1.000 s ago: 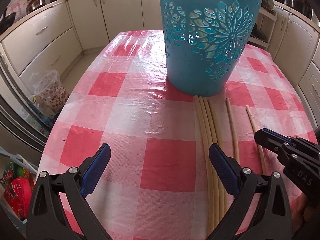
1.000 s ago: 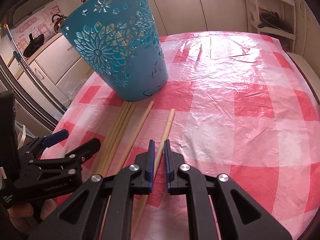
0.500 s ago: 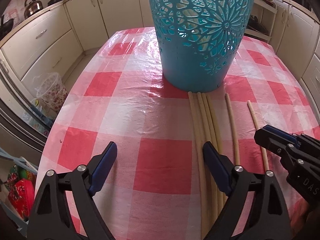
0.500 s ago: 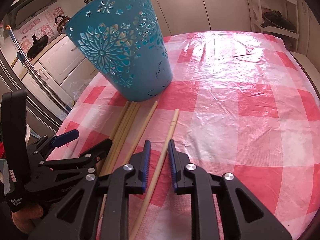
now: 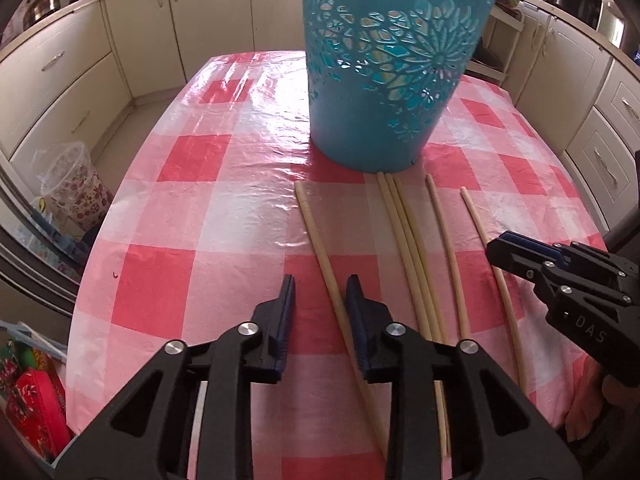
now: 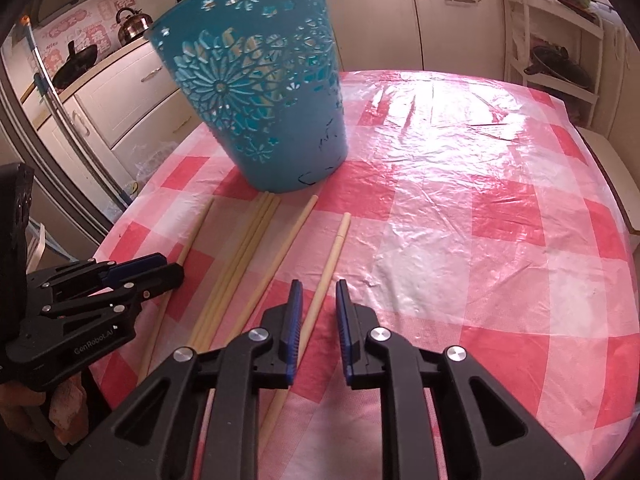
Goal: Organize utensils
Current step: 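Lower the left gripper to the chopsticks and close it on one, then lift the chopstick over the teal cup and open the left gripper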
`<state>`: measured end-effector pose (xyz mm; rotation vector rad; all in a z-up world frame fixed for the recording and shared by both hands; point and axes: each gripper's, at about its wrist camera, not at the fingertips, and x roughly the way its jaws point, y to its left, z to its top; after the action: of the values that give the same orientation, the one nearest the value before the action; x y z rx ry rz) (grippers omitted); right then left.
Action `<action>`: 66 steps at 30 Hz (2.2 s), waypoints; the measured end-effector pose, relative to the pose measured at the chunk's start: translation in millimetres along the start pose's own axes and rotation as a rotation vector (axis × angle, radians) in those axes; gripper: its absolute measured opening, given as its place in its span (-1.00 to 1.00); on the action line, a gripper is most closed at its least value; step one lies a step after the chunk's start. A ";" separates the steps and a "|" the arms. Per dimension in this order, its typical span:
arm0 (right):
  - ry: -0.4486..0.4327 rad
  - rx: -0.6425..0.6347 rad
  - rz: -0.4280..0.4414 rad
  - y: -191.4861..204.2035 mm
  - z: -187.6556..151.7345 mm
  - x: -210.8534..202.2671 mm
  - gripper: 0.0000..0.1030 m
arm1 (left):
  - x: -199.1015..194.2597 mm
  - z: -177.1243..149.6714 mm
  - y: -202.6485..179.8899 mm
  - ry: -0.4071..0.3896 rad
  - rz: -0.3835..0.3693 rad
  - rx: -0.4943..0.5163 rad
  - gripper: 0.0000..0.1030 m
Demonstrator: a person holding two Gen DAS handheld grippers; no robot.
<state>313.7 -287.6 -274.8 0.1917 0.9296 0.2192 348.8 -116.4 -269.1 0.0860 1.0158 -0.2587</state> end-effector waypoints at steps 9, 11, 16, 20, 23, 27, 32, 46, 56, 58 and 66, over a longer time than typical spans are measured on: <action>-0.001 -0.033 -0.056 4.3 6.2 6.8 -0.83 | 20.6 28.1 0.9 -0.024 0.044 0.003 -0.65; 0.006 -0.038 -0.046 1.5 5.2 5.0 -0.83 | 19.7 27.4 -1.2 -0.022 -0.039 0.042 -0.86; 0.011 0.000 -0.013 -8.3 6.5 4.5 -0.84 | 18.9 24.6 -3.5 -0.012 -0.066 0.119 -0.87; 0.007 -0.042 -0.055 0.4 7.9 7.0 -0.84 | 22.0 30.8 -10.1 0.027 -0.011 0.135 -0.76; 0.004 -0.060 -0.070 3.9 7.5 7.5 -0.84 | 23.4 33.1 -15.5 0.029 0.060 0.140 -0.52; -0.002 -0.056 -0.068 3.1 6.7 7.0 -0.84 | 21.1 31.5 -12.1 0.032 0.021 0.102 -0.90; -0.004 -0.041 -0.053 0.0 5.9 6.3 -0.83 | -5.5 20.3 1.3 -0.020 -0.045 0.016 -0.91; -0.005 0.093 0.088 -26.1 4.7 1.6 -0.82 | -166.0 76.2 17.5 -0.489 -0.247 -0.083 -0.90; -0.007 0.058 0.106 -17.9 5.0 0.7 -0.54 | -188.4 173.3 3.1 -0.745 -0.223 -0.137 -0.90; -0.008 0.051 0.110 -16.4 4.7 0.7 -0.51 | -183.0 185.9 4.4 -0.795 -0.214 -0.179 -0.90; -0.007 0.054 0.124 -15.6 5.2 2.4 -0.43 | -129.9 206.1 -4.6 -0.811 -0.169 -0.235 -0.90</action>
<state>321.0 -302.3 -277.6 0.3006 0.9178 0.3081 453.5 -137.6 -50.1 -0.3012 0.2386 -0.2908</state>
